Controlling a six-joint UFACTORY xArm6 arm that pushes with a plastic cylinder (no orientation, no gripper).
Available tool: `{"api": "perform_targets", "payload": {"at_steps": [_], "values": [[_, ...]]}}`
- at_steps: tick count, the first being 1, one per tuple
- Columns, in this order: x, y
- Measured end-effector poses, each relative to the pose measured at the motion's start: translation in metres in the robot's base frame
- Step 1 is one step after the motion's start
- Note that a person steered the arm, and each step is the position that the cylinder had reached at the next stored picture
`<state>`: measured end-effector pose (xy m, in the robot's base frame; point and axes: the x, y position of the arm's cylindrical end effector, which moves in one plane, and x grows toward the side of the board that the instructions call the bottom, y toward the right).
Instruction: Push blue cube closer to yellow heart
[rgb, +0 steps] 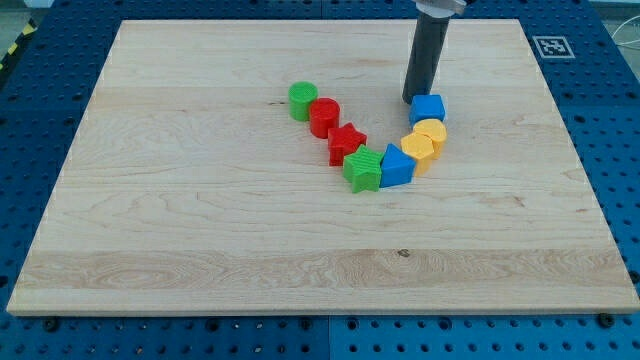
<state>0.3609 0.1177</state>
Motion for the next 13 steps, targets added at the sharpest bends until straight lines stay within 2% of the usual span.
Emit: {"api": "perform_targets", "payload": {"at_steps": [3,7,13], "values": [[-0.019,-0.021],[0.016,-0.035],[0.019,-0.025]]}}
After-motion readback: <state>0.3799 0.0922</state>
